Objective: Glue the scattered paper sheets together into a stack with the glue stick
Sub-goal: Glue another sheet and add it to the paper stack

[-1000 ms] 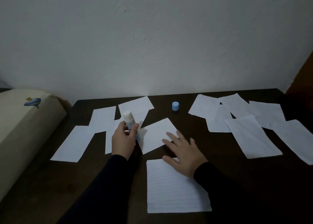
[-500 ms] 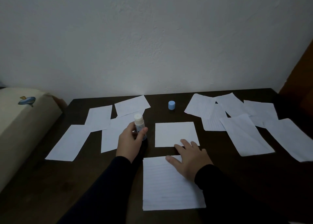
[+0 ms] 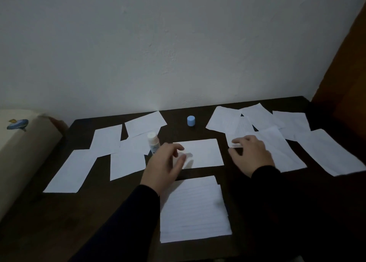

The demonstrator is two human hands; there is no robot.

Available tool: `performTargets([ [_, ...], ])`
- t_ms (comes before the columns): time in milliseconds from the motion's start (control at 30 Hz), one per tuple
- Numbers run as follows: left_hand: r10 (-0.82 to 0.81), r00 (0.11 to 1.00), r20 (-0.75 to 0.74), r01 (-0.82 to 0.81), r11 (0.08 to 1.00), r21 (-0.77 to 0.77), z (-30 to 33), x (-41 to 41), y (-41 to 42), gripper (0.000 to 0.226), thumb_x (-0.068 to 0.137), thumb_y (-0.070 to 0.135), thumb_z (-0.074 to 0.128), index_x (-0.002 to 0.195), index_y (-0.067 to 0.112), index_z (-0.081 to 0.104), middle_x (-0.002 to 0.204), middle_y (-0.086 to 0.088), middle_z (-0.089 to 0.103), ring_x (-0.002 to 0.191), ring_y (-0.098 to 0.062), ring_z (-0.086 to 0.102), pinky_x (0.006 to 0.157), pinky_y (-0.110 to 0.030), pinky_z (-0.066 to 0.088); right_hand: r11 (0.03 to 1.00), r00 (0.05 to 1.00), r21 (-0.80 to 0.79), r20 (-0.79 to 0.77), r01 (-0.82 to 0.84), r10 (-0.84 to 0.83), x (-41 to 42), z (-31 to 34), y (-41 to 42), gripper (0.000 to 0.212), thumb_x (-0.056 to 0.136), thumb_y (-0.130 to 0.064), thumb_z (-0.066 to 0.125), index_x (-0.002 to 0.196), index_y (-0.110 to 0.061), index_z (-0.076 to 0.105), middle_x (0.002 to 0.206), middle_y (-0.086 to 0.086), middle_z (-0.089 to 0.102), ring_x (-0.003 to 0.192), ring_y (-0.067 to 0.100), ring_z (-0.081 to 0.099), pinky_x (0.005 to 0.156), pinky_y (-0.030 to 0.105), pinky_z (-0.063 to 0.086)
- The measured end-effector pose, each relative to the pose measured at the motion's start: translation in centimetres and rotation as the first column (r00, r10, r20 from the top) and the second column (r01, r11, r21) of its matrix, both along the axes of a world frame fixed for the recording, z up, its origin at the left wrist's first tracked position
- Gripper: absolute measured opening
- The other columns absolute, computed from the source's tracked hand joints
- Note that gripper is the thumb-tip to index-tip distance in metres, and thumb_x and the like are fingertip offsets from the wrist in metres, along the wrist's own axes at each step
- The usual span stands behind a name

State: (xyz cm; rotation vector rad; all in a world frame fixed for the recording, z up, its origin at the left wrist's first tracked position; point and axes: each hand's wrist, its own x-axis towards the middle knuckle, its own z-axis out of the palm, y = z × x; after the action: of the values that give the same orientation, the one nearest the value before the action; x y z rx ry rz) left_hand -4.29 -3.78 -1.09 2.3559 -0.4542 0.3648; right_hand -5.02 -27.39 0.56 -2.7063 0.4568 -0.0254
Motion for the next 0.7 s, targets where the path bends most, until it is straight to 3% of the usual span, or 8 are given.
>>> performTargets([
  [100,-0.025,0.997,-0.067,0.03,0.997,0.073,-1.5,0.6,-0.9,0.03,0.092,0.034,0.058,0.122,0.029,0.054,0.117,0.015,0.053,0.106,0.0,0.05,0.093,-0.019,0.042,0.989,0.989,0.032,0.019,0.144,-0.145,-0.1,-0.4,-3.1,0.04,0.095,-0.034,0.052,0.135,-0.028,0.048,0.142,0.004,0.041,0.129,0.024,0.038,0.103,0.042,0.038],
  [167,-0.008,0.994,-0.106,0.019,0.994,0.104,-2.7,1.2,-1.2,0.037,0.093,0.036,0.057,0.129,0.029,0.051,0.128,0.012,0.051,0.117,-0.005,0.048,0.104,-0.031,0.04,0.978,0.979,0.059,0.008,0.201,-0.202,-0.6,-1.0,-4.8,0.044,0.095,-0.032,0.051,0.138,-0.025,0.045,0.144,0.006,0.038,0.132,0.027,0.035,0.104,0.045,0.036],
  [267,0.054,0.984,-0.168,-0.021,0.982,0.189,-4.1,1.3,-1.5,0.047,0.094,0.043,0.053,0.138,0.031,0.044,0.144,0.01,0.041,0.135,-0.01,0.035,0.116,-0.047,0.021,0.96,0.96,0.002,-0.03,0.28,-0.28,-1.3,-2.2,-6.6,0.054,0.092,-0.036,0.053,0.143,-0.023,0.039,0.148,0.009,0.033,0.134,0.031,0.03,0.103,0.048,0.034],
  [400,0.1,0.978,-0.182,-0.052,0.966,0.252,-4.6,1.3,-2.1,0.054,0.096,0.045,0.048,0.146,0.032,0.033,0.154,0.008,0.029,0.144,-0.011,0.02,0.117,-0.046,0.007,0.928,0.918,-0.075,-0.137,0.364,-0.371,-1.8,-3.1,-8.3,0.074,0.087,-0.054,0.054,0.148,-0.022,0.026,0.15,0.012,0.029,0.135,0.033,0.029,0.105,0.047,0.03],
  [533,0.1,0.975,-0.2,-0.046,0.965,0.258,-4.6,1.4,-2.3,0.049,0.096,0.043,0.047,0.143,0.028,0.041,0.155,0.005,0.03,0.145,-0.012,0.018,0.117,-0.044,0.009,0.943,0.927,-0.076,-0.171,0.325,-0.334,-1.7,-2.9,-9.3,0.082,0.082,-0.057,0.06,0.148,-0.024,0.023,0.144,0.011,0.034,0.131,0.031,0.032,0.102,0.046,0.032],
  [700,0.128,0.97,-0.208,-0.069,0.96,0.27,-4.5,1.4,-2.6,0.046,0.095,0.044,0.049,0.139,0.029,0.047,0.154,0.007,0.032,0.144,-0.011,0.019,0.117,-0.046,0.008,0.935,0.908,-0.093,-0.223,0.342,-0.354,-1.4,-2.4,-9.6,0.094,0.077,-0.059,0.067,0.149,-0.016,0.023,0.153,0.009,0.019,0.138,0.029,0.023,0.106,0.047,0.031],
])
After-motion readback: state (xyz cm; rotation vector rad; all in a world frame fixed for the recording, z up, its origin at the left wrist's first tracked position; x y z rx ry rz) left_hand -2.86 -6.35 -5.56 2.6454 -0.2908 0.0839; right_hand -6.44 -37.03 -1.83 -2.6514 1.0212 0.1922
